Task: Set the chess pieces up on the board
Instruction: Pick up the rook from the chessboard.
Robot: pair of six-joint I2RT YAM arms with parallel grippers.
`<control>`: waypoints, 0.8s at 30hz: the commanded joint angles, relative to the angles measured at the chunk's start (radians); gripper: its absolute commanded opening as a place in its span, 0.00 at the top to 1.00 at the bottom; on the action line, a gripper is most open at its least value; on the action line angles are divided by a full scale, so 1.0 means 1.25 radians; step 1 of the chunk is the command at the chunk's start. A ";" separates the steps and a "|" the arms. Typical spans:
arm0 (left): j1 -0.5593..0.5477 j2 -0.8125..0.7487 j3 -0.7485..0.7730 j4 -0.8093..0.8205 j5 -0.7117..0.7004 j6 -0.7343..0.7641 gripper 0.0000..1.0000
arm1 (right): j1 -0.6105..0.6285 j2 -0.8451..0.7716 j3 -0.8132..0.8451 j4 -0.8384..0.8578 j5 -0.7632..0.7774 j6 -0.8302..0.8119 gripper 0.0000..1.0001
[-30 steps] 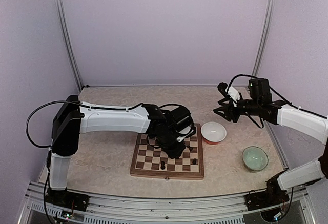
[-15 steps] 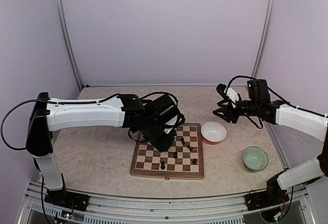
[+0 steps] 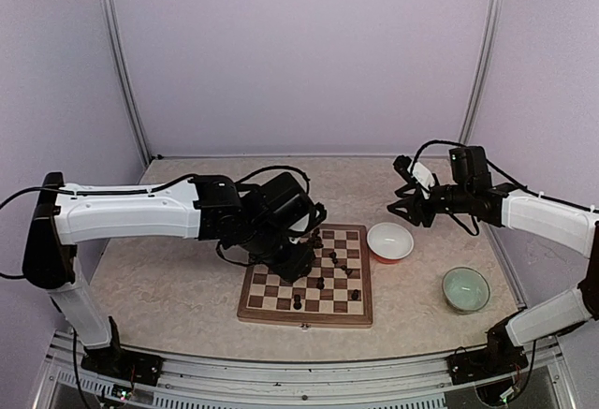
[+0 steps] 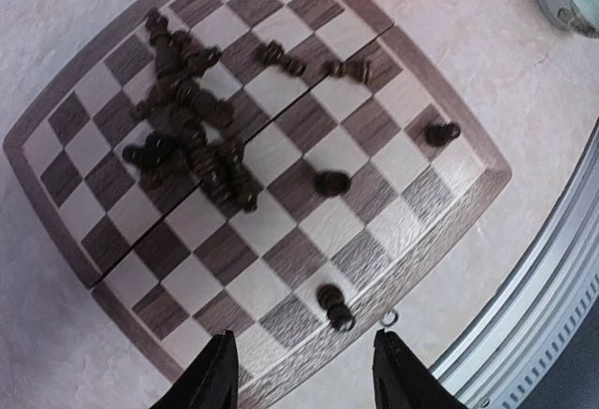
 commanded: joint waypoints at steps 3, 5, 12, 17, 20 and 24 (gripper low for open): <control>-0.013 0.175 0.144 0.025 -0.021 0.036 0.49 | -0.001 -0.010 -0.002 -0.007 -0.002 -0.016 0.51; -0.010 0.216 0.164 0.026 -0.005 0.045 0.53 | -0.002 -0.018 -0.005 -0.004 0.007 -0.022 0.51; -0.002 0.292 0.210 0.025 0.029 0.055 0.56 | -0.001 -0.029 -0.009 -0.001 0.025 -0.033 0.51; 0.004 0.317 0.225 0.031 0.041 0.056 0.61 | -0.002 -0.028 -0.010 -0.004 0.025 -0.039 0.51; 0.005 0.333 0.234 0.026 0.042 0.058 0.67 | -0.002 -0.028 -0.010 -0.003 0.024 -0.041 0.51; 0.007 0.342 0.245 0.019 0.048 0.061 0.75 | -0.002 -0.026 -0.010 -0.005 0.026 -0.042 0.51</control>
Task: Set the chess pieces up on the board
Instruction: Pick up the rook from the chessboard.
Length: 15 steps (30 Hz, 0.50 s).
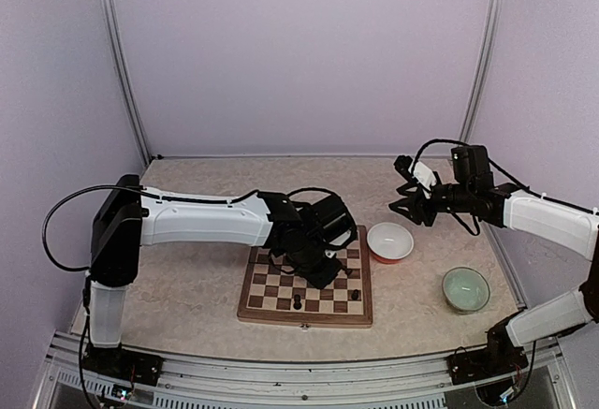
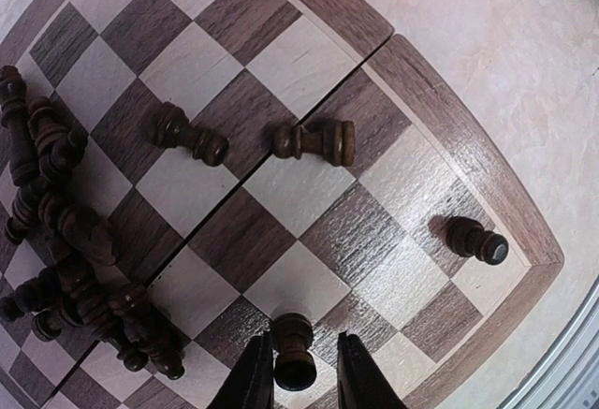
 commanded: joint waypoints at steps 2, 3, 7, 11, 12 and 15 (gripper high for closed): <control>0.005 0.023 0.024 -0.013 0.014 0.012 0.77 | -0.001 -0.009 -0.006 -0.009 0.005 -0.007 0.51; 0.005 0.022 0.023 -0.016 0.013 0.011 0.76 | -0.002 -0.008 -0.005 -0.011 0.004 -0.007 0.51; 0.005 0.013 0.019 -0.020 0.006 0.009 0.73 | -0.001 -0.005 -0.004 -0.011 0.003 -0.007 0.51; 0.004 0.015 0.019 -0.025 0.008 0.008 0.80 | -0.002 -0.003 -0.003 -0.014 0.002 -0.007 0.51; 0.004 0.015 0.019 -0.028 0.008 0.008 0.82 | -0.001 -0.003 -0.003 -0.014 0.002 -0.007 0.51; 0.003 0.005 0.020 -0.044 -0.002 0.004 0.87 | -0.002 -0.003 -0.003 -0.014 0.001 -0.006 0.51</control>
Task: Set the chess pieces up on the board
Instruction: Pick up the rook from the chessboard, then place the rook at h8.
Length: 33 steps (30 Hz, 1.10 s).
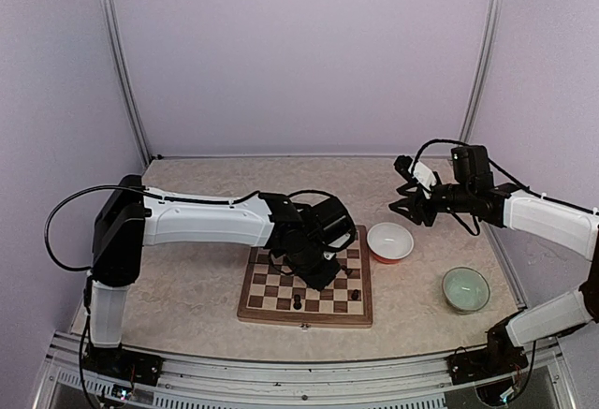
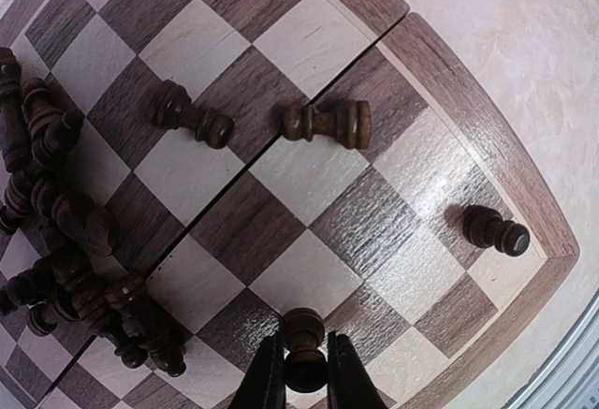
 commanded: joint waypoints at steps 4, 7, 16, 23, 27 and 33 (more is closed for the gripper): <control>-0.003 -0.061 0.008 -0.067 -0.046 -0.006 0.90 | -0.001 0.000 -0.003 -0.013 -0.004 -0.004 0.51; -0.001 -0.154 -0.035 -0.068 -0.069 -0.027 0.90 | -0.002 0.005 -0.002 -0.013 -0.002 -0.005 0.51; 0.007 -0.387 -0.291 -0.068 -0.069 -0.160 0.90 | -0.002 0.022 -0.003 -0.014 0.003 -0.011 0.51; 0.008 -0.492 -0.451 -0.009 -0.039 -0.228 0.90 | -0.002 0.041 -0.004 -0.021 -0.031 -0.006 0.50; 0.015 -0.499 -0.473 0.005 -0.043 -0.230 0.90 | -0.001 0.059 0.004 -0.029 -0.041 -0.005 0.50; 0.040 -0.466 -0.479 0.044 -0.016 -0.197 0.90 | -0.002 0.063 0.002 -0.030 -0.044 -0.005 0.50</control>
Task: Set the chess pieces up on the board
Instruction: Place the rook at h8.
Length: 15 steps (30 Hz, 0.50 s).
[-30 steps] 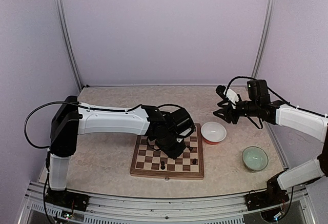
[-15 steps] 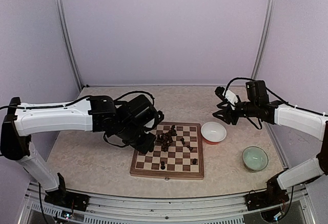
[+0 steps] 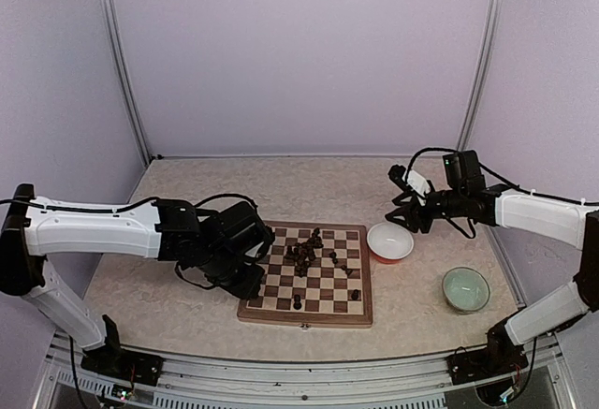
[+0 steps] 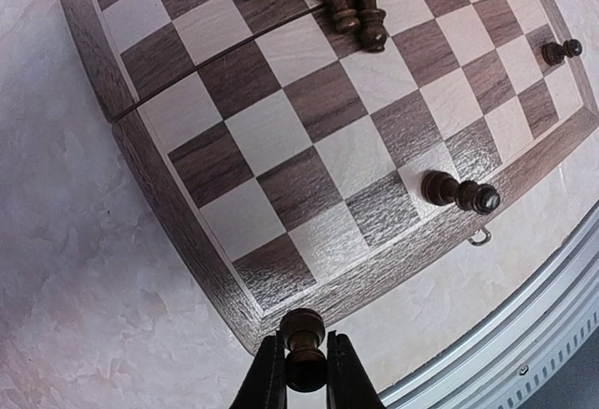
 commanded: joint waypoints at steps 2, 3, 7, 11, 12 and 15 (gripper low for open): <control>0.029 0.017 -0.007 0.053 0.036 0.023 0.90 | -0.002 0.003 0.002 -0.013 -0.014 -0.004 0.50; 0.034 0.022 -0.007 0.053 0.041 0.026 0.90 | -0.001 0.001 0.002 -0.013 -0.013 -0.004 0.50; 0.041 0.044 -0.003 0.040 0.035 0.032 0.90 | -0.002 -0.001 0.000 -0.012 -0.010 -0.007 0.50; 0.047 0.056 -0.005 0.037 0.044 0.040 0.91 | -0.001 0.004 0.002 -0.014 -0.013 -0.009 0.50; 0.047 0.058 -0.005 0.033 0.043 0.040 0.91 | -0.002 0.007 0.002 -0.014 -0.016 -0.010 0.50; 0.049 0.064 -0.009 0.036 0.049 0.042 0.91 | -0.001 0.013 0.005 -0.020 -0.021 -0.010 0.50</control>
